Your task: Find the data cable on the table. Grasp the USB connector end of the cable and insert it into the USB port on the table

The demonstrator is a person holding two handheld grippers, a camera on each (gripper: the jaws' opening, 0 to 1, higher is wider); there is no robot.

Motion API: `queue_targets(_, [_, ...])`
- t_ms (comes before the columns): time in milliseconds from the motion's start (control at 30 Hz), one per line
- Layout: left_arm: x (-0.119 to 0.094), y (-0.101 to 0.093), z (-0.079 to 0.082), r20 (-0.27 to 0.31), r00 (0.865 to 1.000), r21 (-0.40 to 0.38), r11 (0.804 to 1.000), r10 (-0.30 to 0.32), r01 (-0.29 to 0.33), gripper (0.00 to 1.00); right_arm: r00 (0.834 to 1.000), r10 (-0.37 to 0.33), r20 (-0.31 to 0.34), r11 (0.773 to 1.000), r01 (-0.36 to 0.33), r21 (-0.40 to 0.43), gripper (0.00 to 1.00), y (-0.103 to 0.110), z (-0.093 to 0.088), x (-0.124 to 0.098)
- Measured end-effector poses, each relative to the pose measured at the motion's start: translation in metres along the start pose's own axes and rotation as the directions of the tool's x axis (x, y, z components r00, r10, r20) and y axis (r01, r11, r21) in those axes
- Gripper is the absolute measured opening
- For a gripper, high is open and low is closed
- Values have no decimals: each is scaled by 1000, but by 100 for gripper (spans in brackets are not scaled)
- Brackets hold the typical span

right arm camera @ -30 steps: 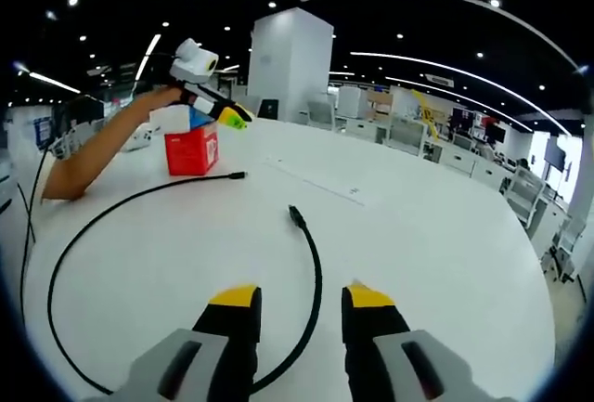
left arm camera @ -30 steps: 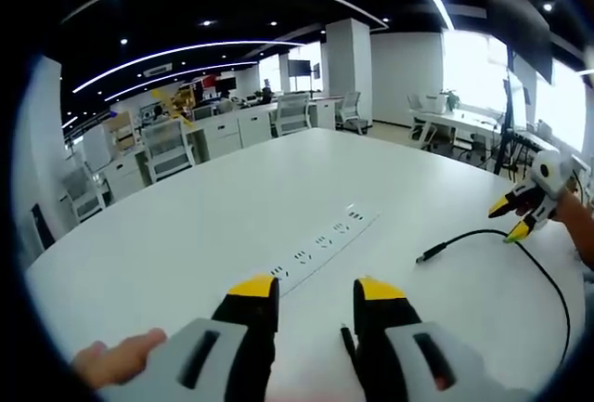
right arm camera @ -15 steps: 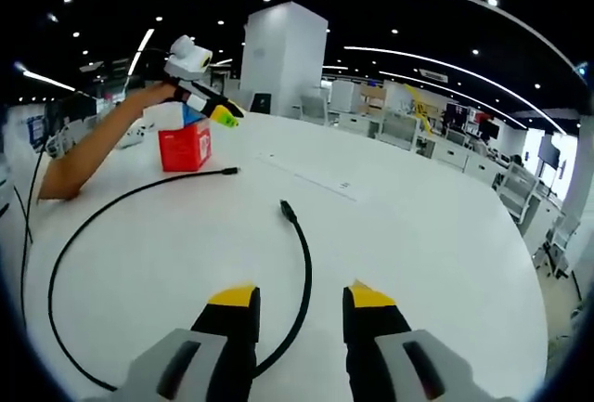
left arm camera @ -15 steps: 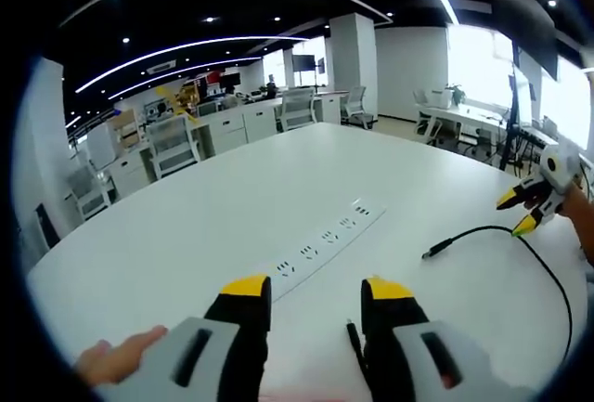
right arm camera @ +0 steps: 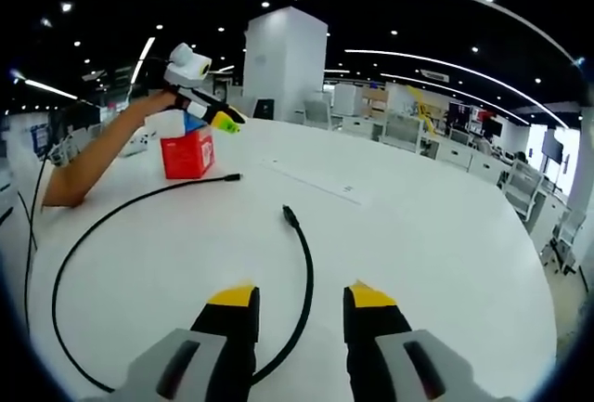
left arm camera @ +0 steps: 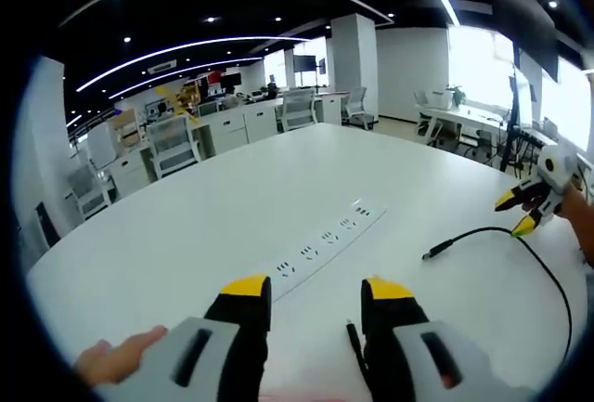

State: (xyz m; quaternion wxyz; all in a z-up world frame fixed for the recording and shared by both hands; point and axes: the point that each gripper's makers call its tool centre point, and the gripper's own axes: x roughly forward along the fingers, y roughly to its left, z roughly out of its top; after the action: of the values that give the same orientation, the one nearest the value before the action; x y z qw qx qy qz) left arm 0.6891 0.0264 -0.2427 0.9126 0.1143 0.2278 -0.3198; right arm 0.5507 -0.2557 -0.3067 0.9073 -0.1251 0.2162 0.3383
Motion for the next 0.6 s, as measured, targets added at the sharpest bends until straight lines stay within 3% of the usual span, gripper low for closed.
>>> queue_targets(267, [-1,-2,-2,1,1000,0,1000,-1,1,39,997,38,71,999,-40,29,36,7,12,2])
queue_targets(333, [-1,-1,-2,-2,1000,2,1000,0,0,39,997,62,35,998,-62,-17,36,18,-1,-9])
queue_targets(400, [-1,-1,-1,-2,1000,2,1000,1,-1,39,999,36,-8,998,-36,-51,35,14,-14,-21])
queue_targets(467, [-1,-1,-1,3,1000,2,1000,0,0,39,1000,9,13,1000,-9,-3,35,5,-11,-25])
queue_targets(600, [-2,-2,0,12,1000,2,1000,-1,1,39,998,26,58,1000,-25,-14,34,6,5,-22])
